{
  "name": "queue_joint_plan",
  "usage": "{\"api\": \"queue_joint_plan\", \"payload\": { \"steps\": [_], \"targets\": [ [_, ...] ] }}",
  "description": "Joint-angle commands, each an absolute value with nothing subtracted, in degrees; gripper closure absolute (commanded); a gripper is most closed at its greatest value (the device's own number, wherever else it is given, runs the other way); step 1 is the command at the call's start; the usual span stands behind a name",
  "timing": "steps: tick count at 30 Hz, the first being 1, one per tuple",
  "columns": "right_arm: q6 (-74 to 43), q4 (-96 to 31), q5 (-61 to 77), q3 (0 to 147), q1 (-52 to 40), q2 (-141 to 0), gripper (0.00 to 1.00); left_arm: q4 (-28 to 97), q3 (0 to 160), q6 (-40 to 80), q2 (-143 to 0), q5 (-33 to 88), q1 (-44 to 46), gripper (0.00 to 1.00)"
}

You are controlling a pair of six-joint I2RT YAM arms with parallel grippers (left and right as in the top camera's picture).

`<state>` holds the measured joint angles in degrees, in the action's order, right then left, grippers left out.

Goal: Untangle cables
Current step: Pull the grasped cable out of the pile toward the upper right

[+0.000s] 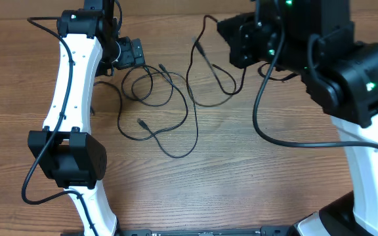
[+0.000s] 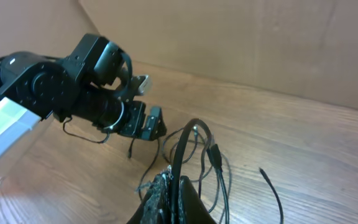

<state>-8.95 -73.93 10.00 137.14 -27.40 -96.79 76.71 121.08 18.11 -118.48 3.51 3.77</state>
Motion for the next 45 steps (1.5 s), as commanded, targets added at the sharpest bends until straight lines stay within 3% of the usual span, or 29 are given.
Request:
{"api": "queue_joint_plan", "payload": {
  "steps": [1,12,20,28,45],
  "targets": [
    [-8.5,-73.6,9.0,138.5,-26.6,-95.6,0.96,76.6,122.1,18.9,-117.7,4.1,4.1,0.00],
    [-7.2,-73.8,1.9,138.5,-22.6,-95.6,0.96,76.6,122.1,18.9,-117.7,4.1,4.1,0.00],
    [-7.4,-71.8,0.2,138.4,-10.3,-98.2,0.96,76.6,122.1,18.9,-117.7,4.1,4.1,0.00],
    [-7.4,-63.3,9.0,138.4,3.8,-106.5,0.96,76.6,122.1,18.9,-117.7,4.1,4.1,0.00],
    [-7.2,-51.3,6.5,138.3,16.3,-124.3,0.96,76.6,122.1,18.9,-117.7,4.1,4.1,0.00]
  ]
}}
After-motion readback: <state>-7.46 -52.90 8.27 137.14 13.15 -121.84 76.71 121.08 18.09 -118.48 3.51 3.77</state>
